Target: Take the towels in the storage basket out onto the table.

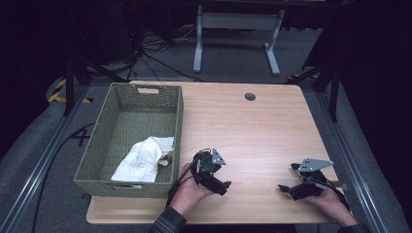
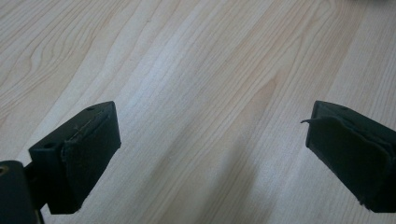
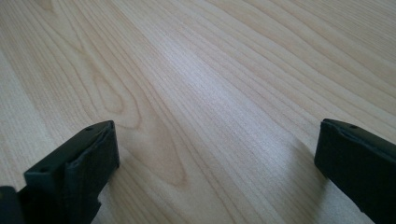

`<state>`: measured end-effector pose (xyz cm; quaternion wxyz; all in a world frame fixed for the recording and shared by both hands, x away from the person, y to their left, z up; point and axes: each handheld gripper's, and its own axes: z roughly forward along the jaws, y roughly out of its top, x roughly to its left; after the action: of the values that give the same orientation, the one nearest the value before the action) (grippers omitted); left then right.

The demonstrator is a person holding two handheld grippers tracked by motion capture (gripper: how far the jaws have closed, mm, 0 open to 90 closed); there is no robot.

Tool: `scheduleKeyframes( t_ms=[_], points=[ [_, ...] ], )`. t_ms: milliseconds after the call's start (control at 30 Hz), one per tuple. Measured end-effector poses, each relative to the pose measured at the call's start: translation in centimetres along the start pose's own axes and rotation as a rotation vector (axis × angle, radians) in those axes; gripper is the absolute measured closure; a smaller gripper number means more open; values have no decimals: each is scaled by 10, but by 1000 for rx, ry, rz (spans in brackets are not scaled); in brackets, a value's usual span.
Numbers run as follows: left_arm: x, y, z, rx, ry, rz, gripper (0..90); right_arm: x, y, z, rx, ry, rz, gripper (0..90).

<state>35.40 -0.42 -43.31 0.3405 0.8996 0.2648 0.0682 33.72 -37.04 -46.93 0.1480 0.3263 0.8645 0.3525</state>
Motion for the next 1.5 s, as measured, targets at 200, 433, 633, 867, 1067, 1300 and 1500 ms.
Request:
scheduleKeyframes(
  t_ms=[200, 433, 633, 867, 1067, 1300, 1500],
  points=[
    [0, 2, -3, -2, -1, 2, 39, 0, 0, 0, 0, 0, 0, 1],
    [0, 8, -7, 5, -6, 6, 39, 0, 0, 0, 0, 0, 0, 1],
    [0, 11, -10, 5, -16, 12, 39, 0, 0, 0, 0, 0, 1, 1],
    [0, 17, -17, 0, -16, 17, 39, 0, 0, 0, 0, 0, 1, 1],
    [3, 21, -20, -11, -19, 12, 40, 0, 0, 0, 1, 0, 1, 2],
    [5, 26, -27, -9, -33, 22, 40, 0, 0, 0, 1, 0, 2, 2],
    [7, 29, -30, -9, -64, 22, 41, 0, 0, 0, 1, 0, 2, 2]
  ],
)
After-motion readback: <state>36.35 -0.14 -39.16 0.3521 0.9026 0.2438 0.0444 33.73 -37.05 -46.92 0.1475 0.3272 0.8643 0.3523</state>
